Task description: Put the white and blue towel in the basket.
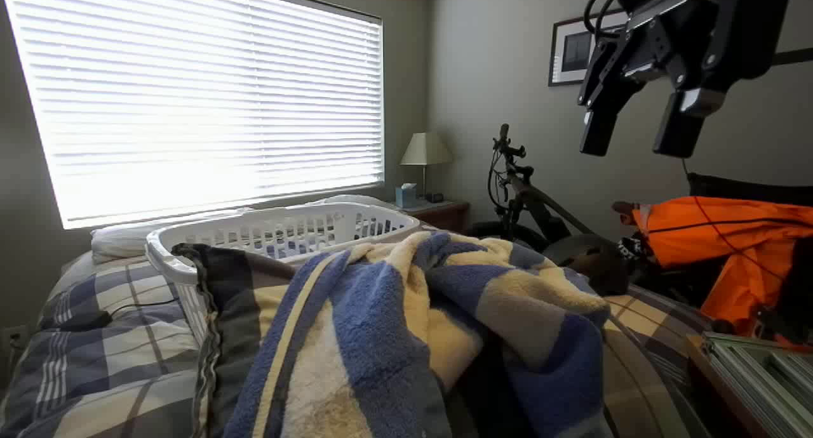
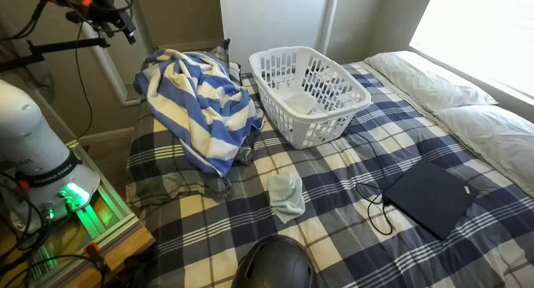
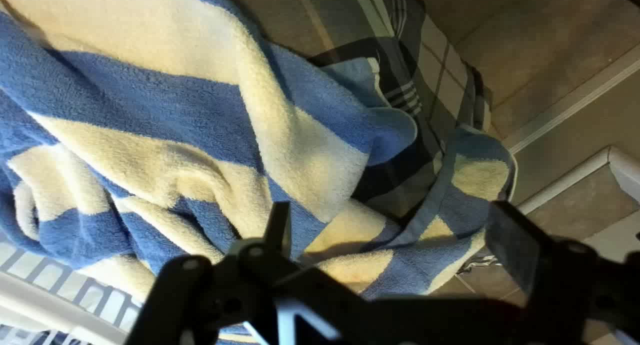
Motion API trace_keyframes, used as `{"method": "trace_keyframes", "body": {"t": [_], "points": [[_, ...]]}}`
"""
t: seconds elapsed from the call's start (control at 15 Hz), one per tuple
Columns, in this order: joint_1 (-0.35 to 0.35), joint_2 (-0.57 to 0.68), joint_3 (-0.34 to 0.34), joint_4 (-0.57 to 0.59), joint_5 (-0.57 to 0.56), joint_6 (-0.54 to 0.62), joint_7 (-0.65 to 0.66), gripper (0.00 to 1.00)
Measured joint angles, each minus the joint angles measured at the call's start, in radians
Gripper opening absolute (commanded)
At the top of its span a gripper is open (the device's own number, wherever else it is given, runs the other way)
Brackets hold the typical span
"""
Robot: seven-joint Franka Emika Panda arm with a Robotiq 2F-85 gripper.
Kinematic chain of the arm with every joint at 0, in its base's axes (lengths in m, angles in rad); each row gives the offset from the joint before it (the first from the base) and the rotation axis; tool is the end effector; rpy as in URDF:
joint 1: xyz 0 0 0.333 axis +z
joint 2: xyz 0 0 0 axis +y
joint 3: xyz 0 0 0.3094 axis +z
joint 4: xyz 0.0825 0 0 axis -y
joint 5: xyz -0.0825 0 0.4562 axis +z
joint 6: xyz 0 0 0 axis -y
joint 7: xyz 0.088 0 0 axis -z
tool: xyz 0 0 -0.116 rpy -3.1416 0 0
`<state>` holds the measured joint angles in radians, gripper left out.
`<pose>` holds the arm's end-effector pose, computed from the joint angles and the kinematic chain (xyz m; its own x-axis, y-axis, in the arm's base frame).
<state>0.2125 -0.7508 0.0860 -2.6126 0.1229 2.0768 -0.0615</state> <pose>0.4010 0.1291 0.4681 0.9359 0.2794 0.2144 0.2954 -0.9543 -0.0459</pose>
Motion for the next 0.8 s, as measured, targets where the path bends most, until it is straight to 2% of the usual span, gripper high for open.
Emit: {"method": "trace_keyframes", "body": {"t": [0.8], "points": [[-0.005, 0.01, -0.005, 0.0, -0.008, 0.002, -0.015, 1.0]]}}
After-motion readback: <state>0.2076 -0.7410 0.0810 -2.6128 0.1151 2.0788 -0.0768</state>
